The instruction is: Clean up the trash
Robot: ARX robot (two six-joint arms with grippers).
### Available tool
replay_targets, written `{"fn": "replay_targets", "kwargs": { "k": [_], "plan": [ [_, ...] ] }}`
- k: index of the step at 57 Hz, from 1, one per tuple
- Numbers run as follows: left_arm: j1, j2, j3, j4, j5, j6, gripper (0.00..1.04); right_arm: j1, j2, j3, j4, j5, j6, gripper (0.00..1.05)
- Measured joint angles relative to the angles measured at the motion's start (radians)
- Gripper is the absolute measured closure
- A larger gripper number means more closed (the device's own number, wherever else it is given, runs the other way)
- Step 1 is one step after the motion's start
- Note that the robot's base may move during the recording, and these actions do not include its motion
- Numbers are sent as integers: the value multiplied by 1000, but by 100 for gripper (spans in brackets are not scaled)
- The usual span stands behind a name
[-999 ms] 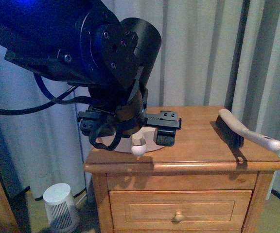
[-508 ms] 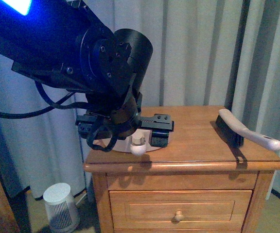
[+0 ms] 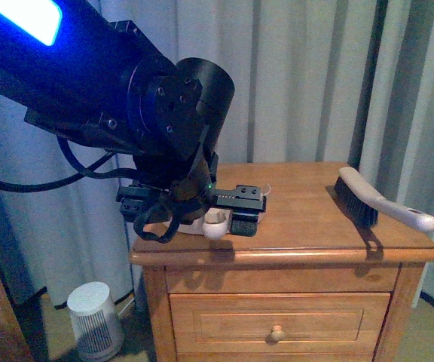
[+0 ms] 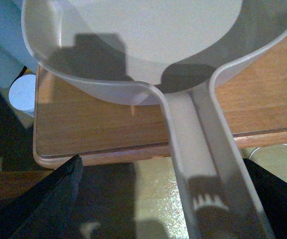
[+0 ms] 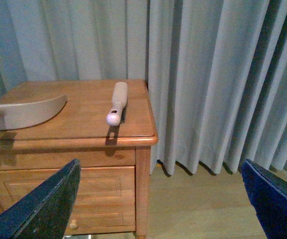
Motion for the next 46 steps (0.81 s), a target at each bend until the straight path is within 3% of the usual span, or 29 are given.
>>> {"fn": "replay_targets", "kwargs": {
  "k": [28,41,46],
  "plan": [
    [5,3,0,1,1,-1,9,0,0,0,0,0,0,7],
    [6,3,-1,-5,8,-6,44,0,0,0,0,0,0,7],
    [7,3,-1,-5,8,-8,65,0,0,0,0,0,0,7]
  ]
}}
